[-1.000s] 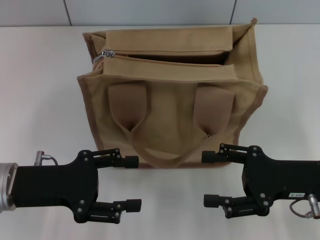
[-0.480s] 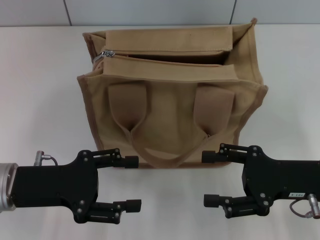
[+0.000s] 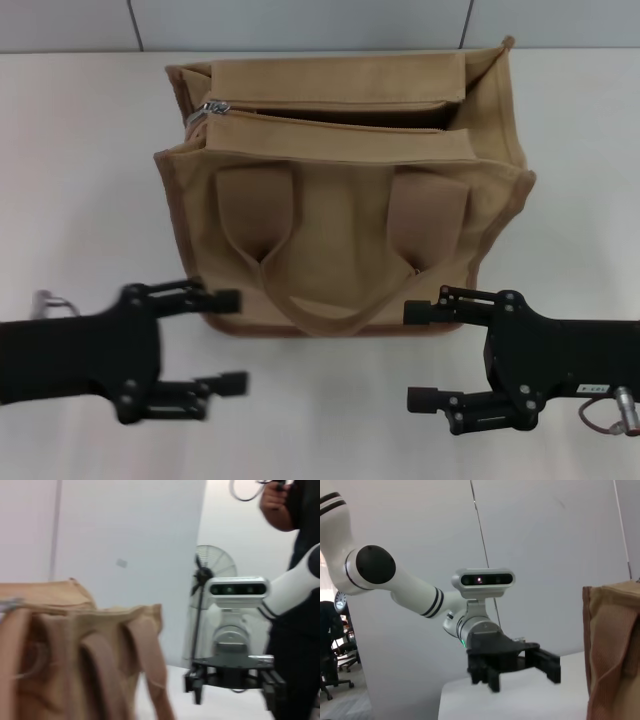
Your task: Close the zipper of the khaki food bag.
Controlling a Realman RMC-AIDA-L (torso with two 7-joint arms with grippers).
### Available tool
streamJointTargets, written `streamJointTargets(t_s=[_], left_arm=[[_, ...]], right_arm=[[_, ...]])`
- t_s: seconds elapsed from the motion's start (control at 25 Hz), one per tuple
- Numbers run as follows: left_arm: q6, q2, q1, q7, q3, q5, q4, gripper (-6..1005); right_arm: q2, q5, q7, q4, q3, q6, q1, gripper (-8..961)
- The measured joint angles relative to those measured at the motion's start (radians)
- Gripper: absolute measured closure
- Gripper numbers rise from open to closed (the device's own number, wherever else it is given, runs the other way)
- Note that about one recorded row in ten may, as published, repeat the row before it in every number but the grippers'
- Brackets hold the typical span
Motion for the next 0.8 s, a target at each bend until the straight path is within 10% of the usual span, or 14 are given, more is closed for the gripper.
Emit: streamJointTargets(t_s=[0.36, 0.8], left_arm=[[-0.064, 0.060, 0.081, 0.047, -0.300, 0.000, 0.000, 202], [-0.114, 0.029, 0.073, 0.152, -0.434, 0.000, -0.011, 217]], right_arm=[[0.000, 0.000, 0.000, 0.000, 0.000, 0.005, -0.001, 136], [-0.001, 0.000, 0.001, -0.002, 0.000, 0.005, 0.000, 137]])
